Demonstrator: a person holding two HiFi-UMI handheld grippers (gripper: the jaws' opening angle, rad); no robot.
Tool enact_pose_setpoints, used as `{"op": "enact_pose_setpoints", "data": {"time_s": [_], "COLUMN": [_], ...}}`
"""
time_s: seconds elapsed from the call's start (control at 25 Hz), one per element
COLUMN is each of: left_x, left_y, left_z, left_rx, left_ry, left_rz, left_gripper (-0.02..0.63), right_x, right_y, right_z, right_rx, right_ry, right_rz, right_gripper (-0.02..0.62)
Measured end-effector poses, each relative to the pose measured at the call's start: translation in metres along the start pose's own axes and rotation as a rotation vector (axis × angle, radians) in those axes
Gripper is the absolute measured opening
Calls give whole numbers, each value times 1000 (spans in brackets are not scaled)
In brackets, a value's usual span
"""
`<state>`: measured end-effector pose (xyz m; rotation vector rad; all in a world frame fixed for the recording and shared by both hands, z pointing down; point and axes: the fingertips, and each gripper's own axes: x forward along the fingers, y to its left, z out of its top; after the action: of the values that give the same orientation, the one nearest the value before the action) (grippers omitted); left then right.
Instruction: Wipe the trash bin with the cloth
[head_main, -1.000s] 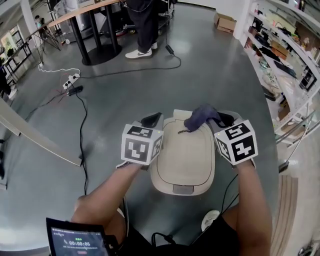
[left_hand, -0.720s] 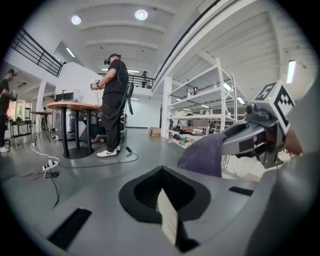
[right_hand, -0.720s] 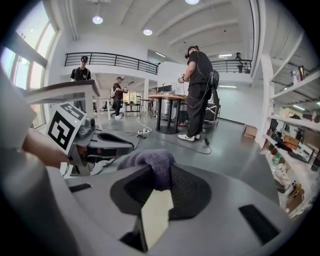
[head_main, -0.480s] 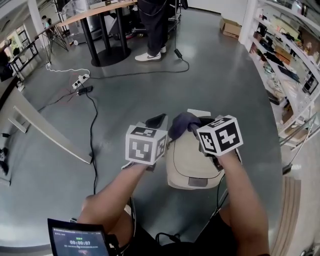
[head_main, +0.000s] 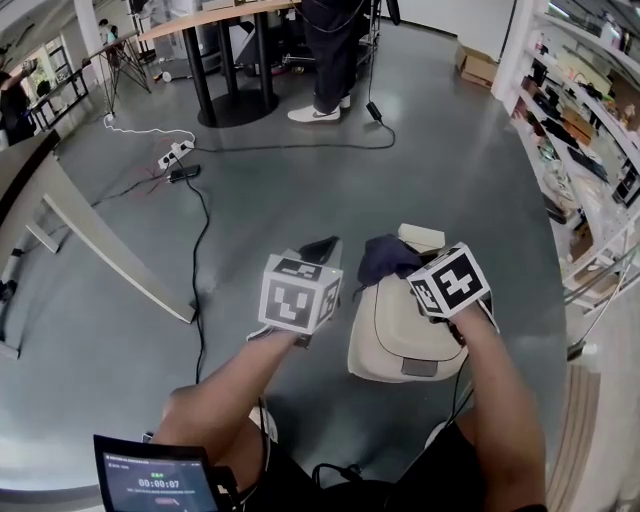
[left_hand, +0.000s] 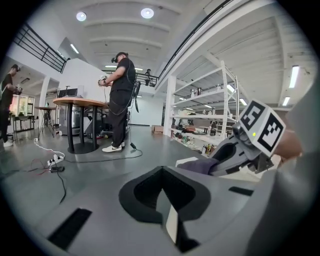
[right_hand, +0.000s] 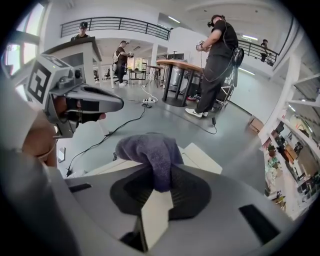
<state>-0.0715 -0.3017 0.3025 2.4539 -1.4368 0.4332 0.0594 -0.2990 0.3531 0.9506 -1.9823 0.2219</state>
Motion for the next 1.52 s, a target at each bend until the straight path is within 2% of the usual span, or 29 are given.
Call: {"op": "enact_pose_setpoints", "data": {"time_s": [0.28,0.48,0.68,0.96,1.16,1.4,1.52], "left_x": [-3,0,8,5,5,2,5], "left_y": [3,0,-30,-26,-27,-34,-31], "left_z": [6,6,4,2,1,9,3], "left_rx": [-4,-10,11,23,29,15,19], "left_ry": [6,8,12,26,34,40,42], "left_rz": [-43,-57,-69,-82,-85,-98,-92], "left_gripper": [-3,-3,-3,-3,-3,-3,-3], "right_x": [-10,-17,-32,-44,-52,-59,-60], "right_y": [2,-9,-34,-44,-54,-57,-59], "right_z": [8,-7,-41,-56,-74,-86,-86], "right_rx": [18,45,54,67,86,24,73], "right_ry": [-4,11,35,45,63,96,91], "right_rz": [4,-19,-47,-78,-137,-179,-164], "right_gripper": [66,66,66,66,66,66,66]}}
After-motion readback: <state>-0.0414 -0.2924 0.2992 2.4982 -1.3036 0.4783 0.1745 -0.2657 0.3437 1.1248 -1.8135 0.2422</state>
